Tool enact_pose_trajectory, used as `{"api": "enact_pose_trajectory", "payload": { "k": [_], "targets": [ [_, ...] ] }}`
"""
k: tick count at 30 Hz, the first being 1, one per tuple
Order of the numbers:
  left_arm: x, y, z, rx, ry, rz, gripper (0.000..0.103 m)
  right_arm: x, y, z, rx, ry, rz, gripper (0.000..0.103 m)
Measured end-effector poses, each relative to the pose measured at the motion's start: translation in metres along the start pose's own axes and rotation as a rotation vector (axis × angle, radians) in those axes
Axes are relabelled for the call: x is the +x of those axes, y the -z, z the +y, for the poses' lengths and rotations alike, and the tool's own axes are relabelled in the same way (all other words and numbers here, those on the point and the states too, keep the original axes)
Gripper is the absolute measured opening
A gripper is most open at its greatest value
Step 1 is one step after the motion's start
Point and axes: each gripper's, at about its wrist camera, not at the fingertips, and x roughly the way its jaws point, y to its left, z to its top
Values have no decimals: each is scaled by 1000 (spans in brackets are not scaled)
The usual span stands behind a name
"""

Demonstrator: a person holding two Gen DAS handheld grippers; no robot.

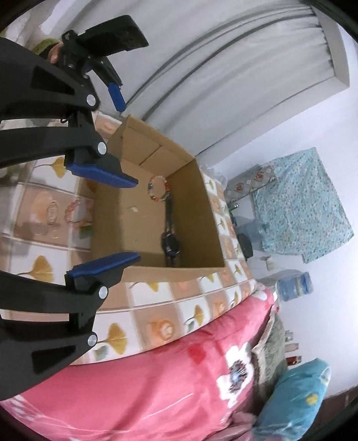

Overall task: Organize jewelry
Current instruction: 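Withdraw both grippers from the box toward the gold ring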

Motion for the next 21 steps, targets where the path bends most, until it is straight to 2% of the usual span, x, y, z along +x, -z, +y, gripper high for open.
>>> {"api": "enact_pose_trajectory", "payload": {
  "k": [4, 7, 10, 14, 17, 21],
  "targets": [
    [11, 19, -10, 29, -47, 60, 86, 4, 21, -7, 34, 9, 42, 48],
    [27, 31, -14, 31, -139, 132, 86, 10, 38, -10, 50, 18, 81, 48],
    [49, 42, -11, 22, -228, 227, 86, 26, 55, -4, 22, 80, 137, 48],
    [69, 53, -3, -28, -265, 301, 86, 49, 76, 3, -16, 182, 208, 48],
    [80, 60, -1, -43, -293, 339, 86, 64, 87, 5, -18, 188, 235, 47],
    [88, 67, 0, -66, -294, 365, 86, 78, 92, 12, -63, 197, 256, 37]
  ]
}}
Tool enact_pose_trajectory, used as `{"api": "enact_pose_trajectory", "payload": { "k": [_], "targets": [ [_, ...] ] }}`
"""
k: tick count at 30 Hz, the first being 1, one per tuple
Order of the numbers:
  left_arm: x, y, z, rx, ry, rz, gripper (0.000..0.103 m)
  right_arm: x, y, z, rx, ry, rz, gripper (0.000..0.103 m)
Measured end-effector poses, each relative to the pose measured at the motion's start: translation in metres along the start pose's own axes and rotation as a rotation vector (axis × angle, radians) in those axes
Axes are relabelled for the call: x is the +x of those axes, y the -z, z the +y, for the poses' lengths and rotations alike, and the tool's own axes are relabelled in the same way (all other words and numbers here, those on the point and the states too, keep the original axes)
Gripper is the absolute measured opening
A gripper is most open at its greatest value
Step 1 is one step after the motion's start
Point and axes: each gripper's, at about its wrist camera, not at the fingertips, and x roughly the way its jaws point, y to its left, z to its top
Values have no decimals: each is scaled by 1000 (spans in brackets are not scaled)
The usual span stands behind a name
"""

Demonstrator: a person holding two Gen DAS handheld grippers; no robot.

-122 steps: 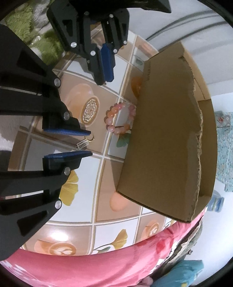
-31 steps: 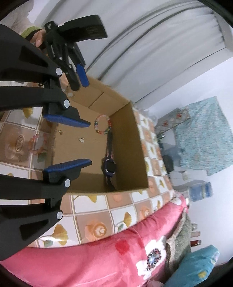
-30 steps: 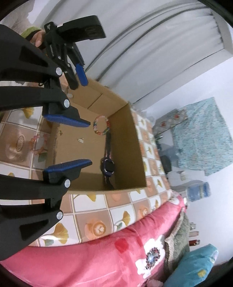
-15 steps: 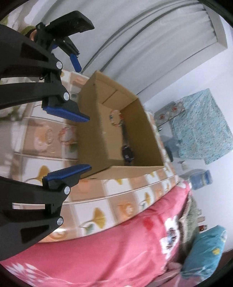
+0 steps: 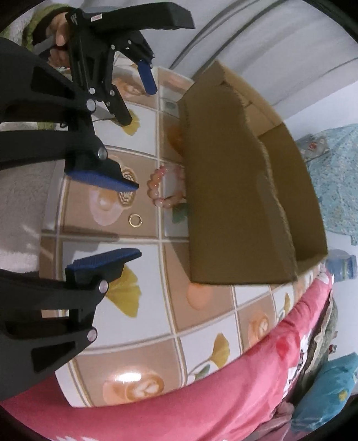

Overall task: Organize jewelry
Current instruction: 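Withdraw both grippers from the box toward the gold ring, then grasp the small gold ring with the right gripper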

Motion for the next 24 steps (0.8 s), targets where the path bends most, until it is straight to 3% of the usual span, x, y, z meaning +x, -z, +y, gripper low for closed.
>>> {"api": "enact_pose_trajectory", "payload": {
  "k": [11, 20, 24],
  "targets": [
    [6, 2, 1, 17, 8, 0, 87, 17, -4, 12, -179, 26, -14, 29],
    [11, 0, -5, 30, 0, 0, 89, 23, 0, 12, -162, -3, 15, 28],
    [12, 0, -6, 33, -2, 0, 89, 21, 3, 9, -128, -57, 27, 28]
  ]
}}
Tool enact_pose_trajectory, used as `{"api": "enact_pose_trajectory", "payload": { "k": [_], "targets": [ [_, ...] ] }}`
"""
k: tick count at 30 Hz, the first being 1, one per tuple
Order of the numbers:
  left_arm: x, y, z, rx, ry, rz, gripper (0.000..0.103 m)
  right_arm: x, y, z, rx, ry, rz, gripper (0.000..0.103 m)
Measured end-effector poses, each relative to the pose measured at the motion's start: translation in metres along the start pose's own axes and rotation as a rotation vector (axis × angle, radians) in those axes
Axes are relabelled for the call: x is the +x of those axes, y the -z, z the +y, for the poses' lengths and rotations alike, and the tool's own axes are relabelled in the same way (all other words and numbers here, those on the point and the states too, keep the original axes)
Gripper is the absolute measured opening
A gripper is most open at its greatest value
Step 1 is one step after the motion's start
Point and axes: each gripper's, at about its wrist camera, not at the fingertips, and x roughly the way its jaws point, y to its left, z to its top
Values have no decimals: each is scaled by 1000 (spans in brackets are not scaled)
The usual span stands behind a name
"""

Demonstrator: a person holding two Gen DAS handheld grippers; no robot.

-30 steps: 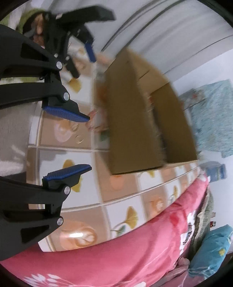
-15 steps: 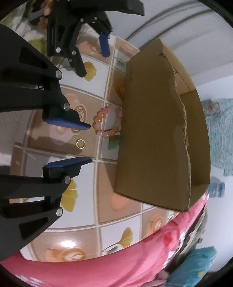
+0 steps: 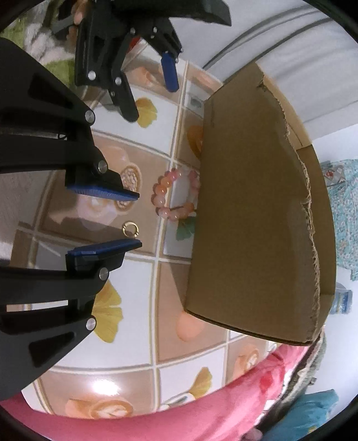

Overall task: Organize jewelry
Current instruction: 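Grasp the small gold ring with the right gripper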

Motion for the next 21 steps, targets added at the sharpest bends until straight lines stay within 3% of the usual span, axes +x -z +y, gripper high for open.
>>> {"api": "enact_pose_trajectory", "payload": {
  "k": [10, 14, 21],
  "targets": [
    [1, 2, -2, 5, -1, -1, 90, 1, -4, -5, 13, 10, -5, 28],
    [1, 2, -3, 5, 0, 0, 90, 1, -2, 0, 15, -41, 6, 28],
    [3, 4, -9, 9, 0, 0, 91, -1, -2, 3, -24, 26, -11, 28]
  ]
}}
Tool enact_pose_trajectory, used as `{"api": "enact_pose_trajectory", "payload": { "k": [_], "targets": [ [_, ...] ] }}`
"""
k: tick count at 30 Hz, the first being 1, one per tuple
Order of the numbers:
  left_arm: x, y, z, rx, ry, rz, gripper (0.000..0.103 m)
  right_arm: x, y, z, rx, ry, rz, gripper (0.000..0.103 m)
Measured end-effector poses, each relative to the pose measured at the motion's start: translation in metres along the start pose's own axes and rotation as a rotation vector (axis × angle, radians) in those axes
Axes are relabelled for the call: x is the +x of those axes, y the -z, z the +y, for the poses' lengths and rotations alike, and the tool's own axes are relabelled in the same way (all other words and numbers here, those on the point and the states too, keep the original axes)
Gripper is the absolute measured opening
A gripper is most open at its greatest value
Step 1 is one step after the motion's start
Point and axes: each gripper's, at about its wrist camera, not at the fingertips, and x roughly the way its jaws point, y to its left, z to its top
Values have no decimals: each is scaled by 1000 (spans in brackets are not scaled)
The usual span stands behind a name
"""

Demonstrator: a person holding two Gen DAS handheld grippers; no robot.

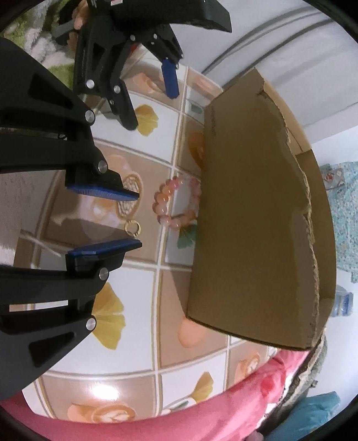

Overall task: Organize jewelry
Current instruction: 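Grasp the small gold ring with the right gripper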

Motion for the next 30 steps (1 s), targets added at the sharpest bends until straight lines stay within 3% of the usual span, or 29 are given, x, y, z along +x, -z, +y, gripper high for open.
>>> {"api": "enact_pose_trajectory", "payload": {
  "k": [3, 6, 12, 24, 27, 30],
  "targets": [
    [0, 1, 3, -1, 2, 0, 91, 0, -1, 3, -42, 44, -8, 28],
    [1, 2, 4, 0, 1, -1, 91, 3, 1, 8, -86, 69, -1, 22],
    [1, 1, 3, 1, 2, -1, 91, 3, 2, 12, -146, 86, -6, 19],
    [3, 1, 2, 8, -2, 2, 92, 9, 1, 23, -287, 87, 20, 19],
    [3, 1, 1, 9, -4, 2, 92, 11, -1, 25, -307, 55, 36, 11],
    [2, -1, 1, 6, -5, 0, 92, 12, -1, 29, -311, 50, 30, 11]
  ]
}}
